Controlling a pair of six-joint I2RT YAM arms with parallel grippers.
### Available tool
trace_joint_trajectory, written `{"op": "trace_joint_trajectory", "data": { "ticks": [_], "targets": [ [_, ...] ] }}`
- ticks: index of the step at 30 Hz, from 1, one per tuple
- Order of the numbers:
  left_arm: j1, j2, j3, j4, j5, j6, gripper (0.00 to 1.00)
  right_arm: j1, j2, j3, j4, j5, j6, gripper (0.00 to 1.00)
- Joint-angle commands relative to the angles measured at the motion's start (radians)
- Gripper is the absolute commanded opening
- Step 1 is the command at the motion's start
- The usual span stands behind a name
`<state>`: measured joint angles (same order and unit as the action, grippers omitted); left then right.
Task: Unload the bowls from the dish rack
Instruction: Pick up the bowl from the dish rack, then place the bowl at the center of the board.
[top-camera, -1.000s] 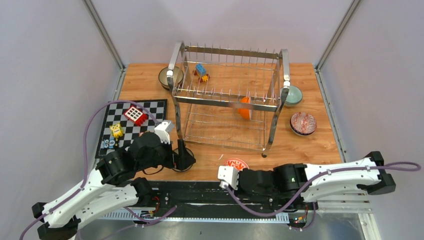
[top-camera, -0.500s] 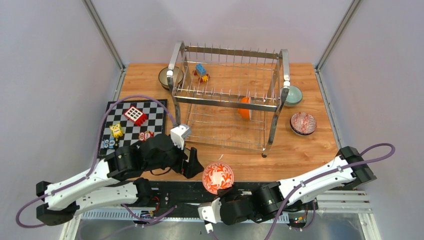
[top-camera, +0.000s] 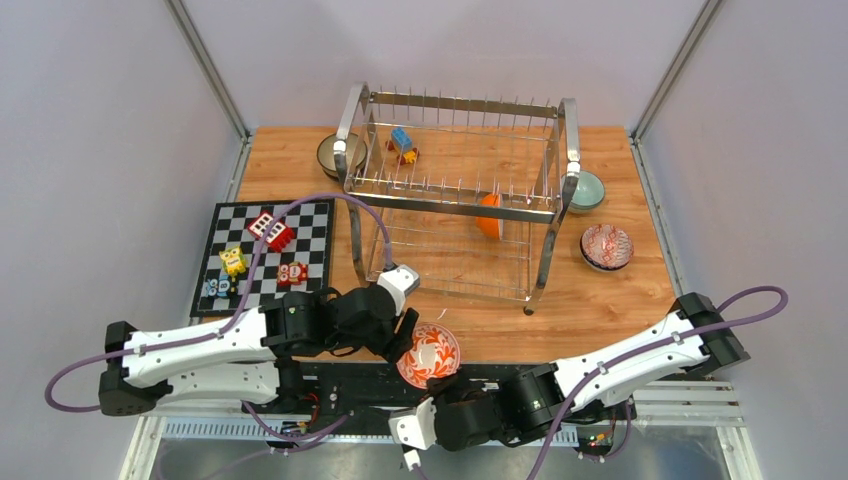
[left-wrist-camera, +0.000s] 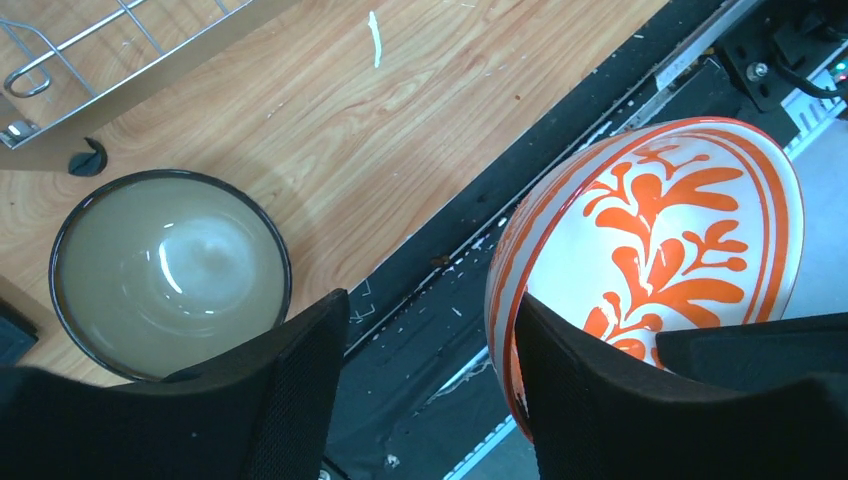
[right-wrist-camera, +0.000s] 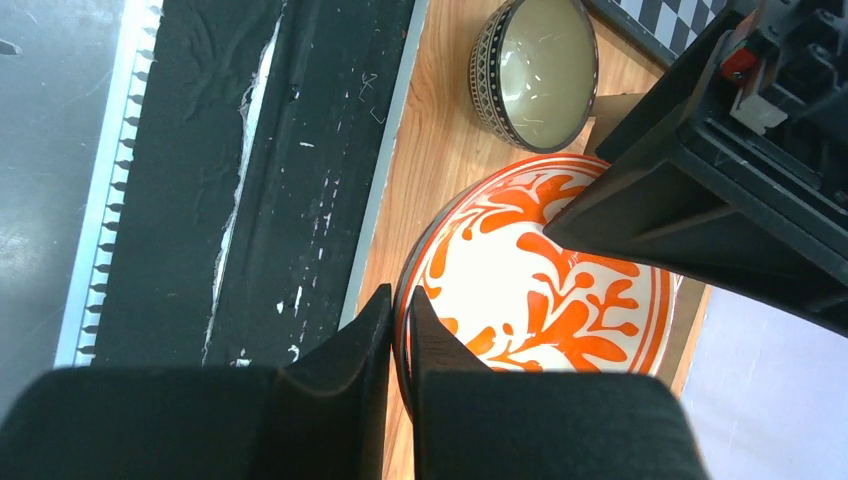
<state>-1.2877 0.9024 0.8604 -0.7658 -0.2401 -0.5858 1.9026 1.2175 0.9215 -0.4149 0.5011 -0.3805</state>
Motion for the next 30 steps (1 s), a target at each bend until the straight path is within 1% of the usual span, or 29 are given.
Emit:
{"op": "trace_joint_trajectory", "data": {
  "ticks": [1, 3, 9, 18, 20, 25, 29, 30],
  "targets": [
    [-0.029, 0.022, 0.026, -0.025, -0.101, 0.003, 0.6, 0.012, 0.002, 0.039, 0.018, 0.043, -0.018, 0.02],
    [-0.033, 0.03, 0.025, -0.023, -0.106, 0.0, 0.57, 0.012, 0.001, 0.038, 0.02, 0.045, -0.019, 0.02],
    [-0.039, 0.07, 0.024, -0.03, -0.112, -0.012, 0.51, 0.012, 0.002, 0.025, 0.032, 0.048, -0.024, 0.02],
    [-0.045, 0.09, 0.017, -0.014, -0.096, -0.014, 0.34, 0.011, -0.003, 0.011, 0.046, 0.061, -0.02, 0.02],
    [-0.045, 0.092, 0.014, -0.006, -0.09, -0.016, 0.29, 0.011, -0.003, 0.011, 0.046, 0.065, -0.014, 0.02],
    [-0.045, 0.097, -0.002, 0.021, -0.072, -0.02, 0.12, 0.012, -0.006, 0.008, 0.048, 0.075, -0.003, 0.02],
    [-0.045, 0.099, -0.003, 0.023, -0.067, -0.021, 0.01, 0.011, -0.008, 0.007, 0.049, 0.077, 0.007, 0.02],
    [-0.045, 0.099, -0.003, 0.024, -0.067, -0.022, 0.0, 0.011, -0.008, 0.008, 0.049, 0.077, 0.009, 0.03]
  ]
}}
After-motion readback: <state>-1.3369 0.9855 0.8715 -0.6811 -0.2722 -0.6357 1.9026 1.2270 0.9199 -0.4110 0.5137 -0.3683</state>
